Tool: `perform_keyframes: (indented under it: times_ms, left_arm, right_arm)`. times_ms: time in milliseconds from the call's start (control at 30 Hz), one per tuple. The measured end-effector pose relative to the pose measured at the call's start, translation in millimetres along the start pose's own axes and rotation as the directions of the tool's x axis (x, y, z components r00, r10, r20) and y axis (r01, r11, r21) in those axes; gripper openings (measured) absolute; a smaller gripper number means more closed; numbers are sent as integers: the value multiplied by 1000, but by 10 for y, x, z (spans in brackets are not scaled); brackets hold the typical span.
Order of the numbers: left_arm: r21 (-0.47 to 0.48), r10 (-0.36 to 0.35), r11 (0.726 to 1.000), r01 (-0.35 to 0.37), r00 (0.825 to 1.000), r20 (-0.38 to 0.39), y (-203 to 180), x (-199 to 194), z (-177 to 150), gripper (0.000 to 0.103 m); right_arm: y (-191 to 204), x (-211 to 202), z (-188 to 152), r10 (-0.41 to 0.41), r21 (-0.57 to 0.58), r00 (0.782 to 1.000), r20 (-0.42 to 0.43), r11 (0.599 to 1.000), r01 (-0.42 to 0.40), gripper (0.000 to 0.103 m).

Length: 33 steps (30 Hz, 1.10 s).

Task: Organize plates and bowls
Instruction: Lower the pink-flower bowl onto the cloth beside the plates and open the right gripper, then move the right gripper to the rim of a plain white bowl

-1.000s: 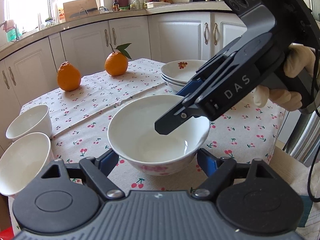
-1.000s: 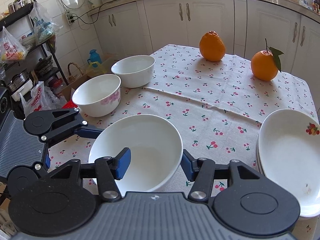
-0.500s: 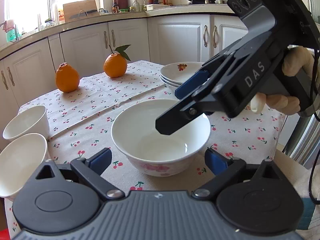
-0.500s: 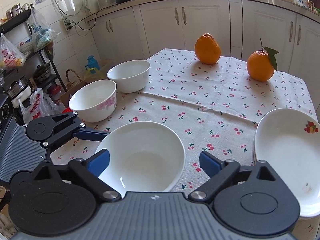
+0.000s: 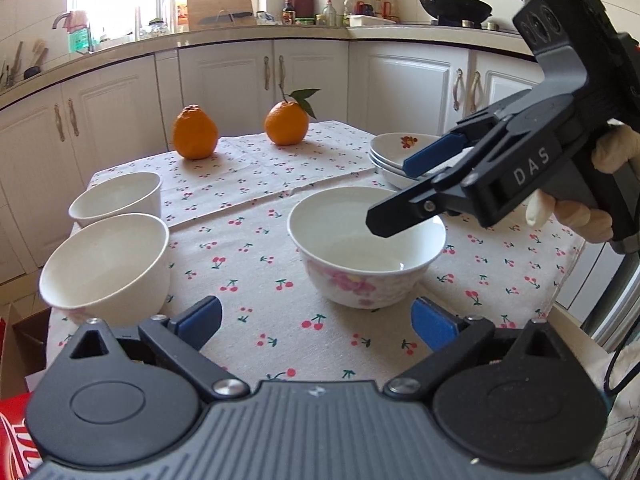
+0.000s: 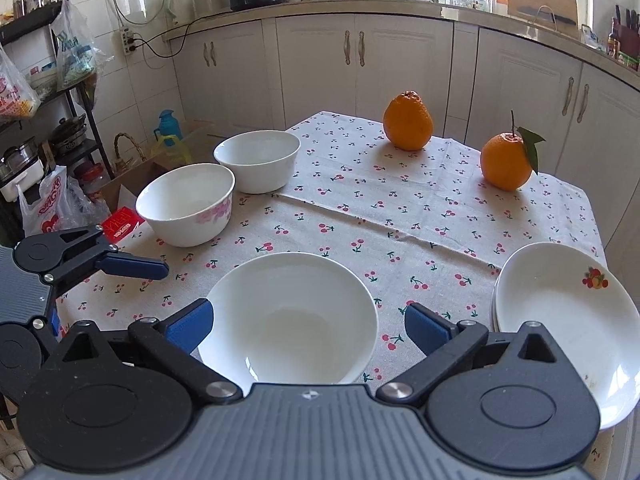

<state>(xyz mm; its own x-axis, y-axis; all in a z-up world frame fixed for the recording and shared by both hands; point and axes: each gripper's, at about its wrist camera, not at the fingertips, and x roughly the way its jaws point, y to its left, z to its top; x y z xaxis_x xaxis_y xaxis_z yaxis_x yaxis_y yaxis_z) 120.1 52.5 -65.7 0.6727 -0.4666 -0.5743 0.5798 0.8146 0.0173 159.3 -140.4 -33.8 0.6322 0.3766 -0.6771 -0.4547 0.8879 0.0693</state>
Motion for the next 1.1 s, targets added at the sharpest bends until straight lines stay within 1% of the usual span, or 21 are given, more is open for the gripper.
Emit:
perform_keyframes:
  times_ms: [167,300,467,733,933,1100]
  left_arm:
    - [-47,89,995,-89,996,0,132,-120,-72,101]
    - [-76,129,989,-129,992,-13,268,-189,-147,101]
    - [-66,173,983,-174,985,-15,417,-239,-187,101]
    - [-30,214,976,-215,976,-21,699,-246,-177,101]
    - [-52,210,976,-211,977,-27,941,-191,-149,101]
    - [-50,202,978,-202,979,-19,1051,-114,-103,101]
  right_arm:
    - [102,0,30,1,-28,1000,0,1000,-1,103]
    - [180,5,85,15,-46,1000,5,999,-15,103]
    - [279,65,148,36,-59,999,-7,998,-36,103]
    - [394,228,385,95,-80,995,-24,992,-97,103]
    - [534,427,639,143,-132,989,-50,980,-148,103]
    - [611,625,837,183,-156,980,-76,969,-193,103]
